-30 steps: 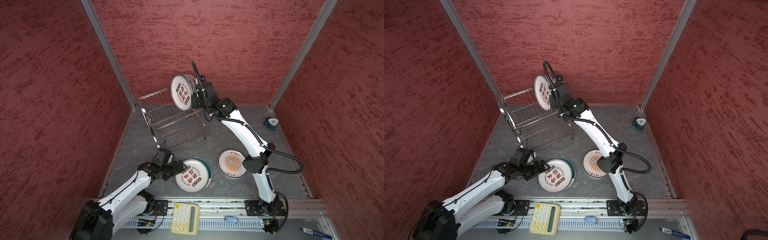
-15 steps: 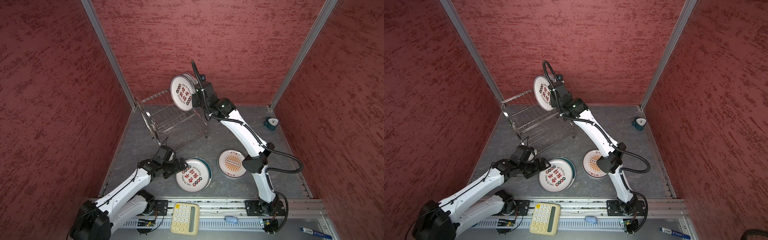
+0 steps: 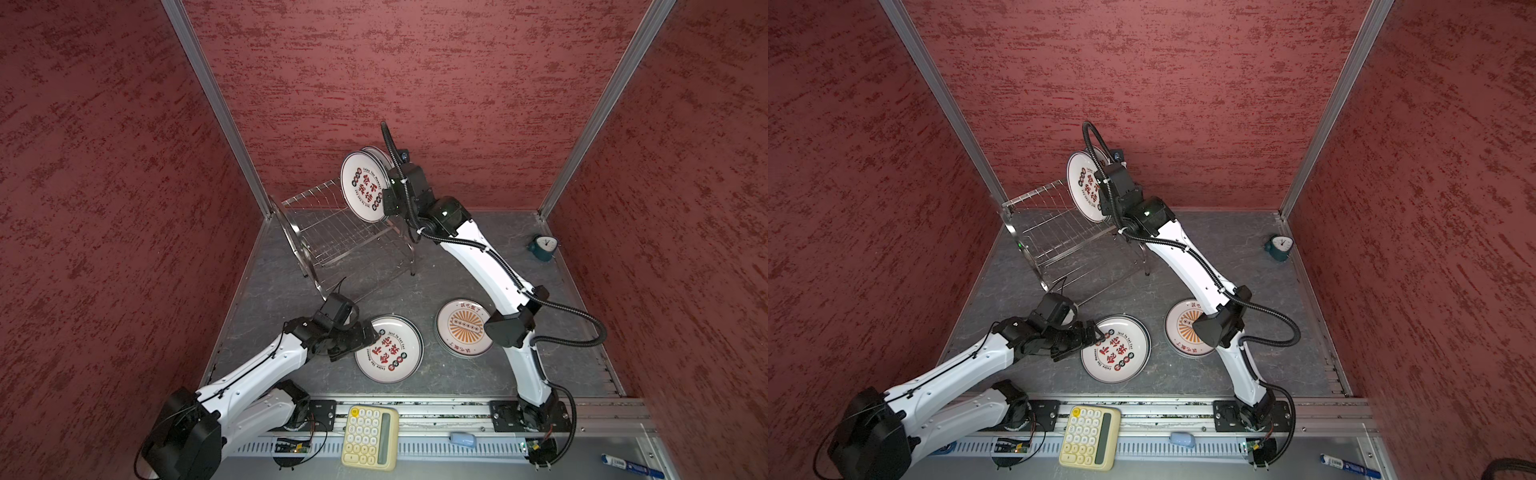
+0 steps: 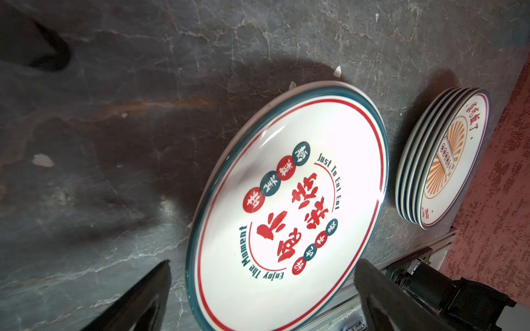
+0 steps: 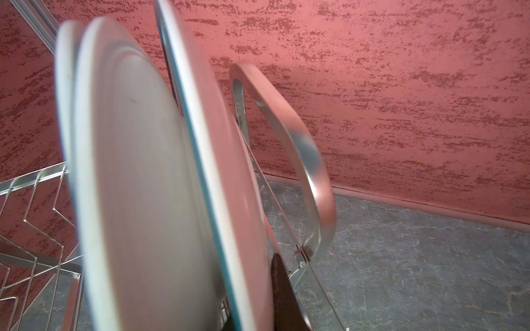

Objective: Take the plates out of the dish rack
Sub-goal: 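Grip the nearest red-patterned plate in the rack with the right gripper, then lift the red-patterned plate up out of the rack with the right gripper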

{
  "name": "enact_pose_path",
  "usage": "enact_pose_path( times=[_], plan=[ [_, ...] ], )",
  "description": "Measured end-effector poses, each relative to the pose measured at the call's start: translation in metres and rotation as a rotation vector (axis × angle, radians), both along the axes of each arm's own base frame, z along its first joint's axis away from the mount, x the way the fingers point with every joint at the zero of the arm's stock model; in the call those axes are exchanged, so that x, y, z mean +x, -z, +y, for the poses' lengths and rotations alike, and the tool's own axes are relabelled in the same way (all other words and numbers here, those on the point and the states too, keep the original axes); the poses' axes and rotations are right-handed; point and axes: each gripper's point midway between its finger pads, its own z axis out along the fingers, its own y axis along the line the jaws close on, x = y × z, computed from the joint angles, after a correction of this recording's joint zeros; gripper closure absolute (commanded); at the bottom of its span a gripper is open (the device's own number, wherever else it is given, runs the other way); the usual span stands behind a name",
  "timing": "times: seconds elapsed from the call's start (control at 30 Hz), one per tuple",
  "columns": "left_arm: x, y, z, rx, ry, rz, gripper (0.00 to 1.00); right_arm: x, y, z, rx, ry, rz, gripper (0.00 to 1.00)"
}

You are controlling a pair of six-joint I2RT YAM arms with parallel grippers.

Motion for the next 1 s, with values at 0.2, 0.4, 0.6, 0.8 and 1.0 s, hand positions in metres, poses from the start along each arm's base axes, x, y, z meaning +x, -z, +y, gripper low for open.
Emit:
enact_pose_path(
  times=[0.2, 0.4, 0.6, 0.8, 1.0],
  plan=[
    [0.001, -0.001, -0.003, 0.006, 0.005, -0.002, 0.01, -0.008, -0.027, -0.016, -0.012, 0.029, -0.054, 1.00],
    [-0.002, 0.003, -0.009, 0.021, 0.023, 0.013, 0.01, -0.023, -0.065, -0.041, -0.008, 0.069, -0.122, 1.00],
    [-0.004, 0.008, -0.013, 0.034, 0.032, 0.024, 0.01, -0.034, -0.088, -0.058, -0.001, 0.096, -0.162, 1.00],
    [-0.004, 0.008, -0.014, 0.041, 0.033, 0.020, 0.00, -0.054, -0.102, -0.082, -0.008, 0.121, -0.171, 1.00],
    [-0.003, 0.006, -0.013, 0.045, 0.025, 0.007, 0.01, -0.096, -0.120, -0.127, 0.010, 0.163, -0.183, 1.00]
  ],
)
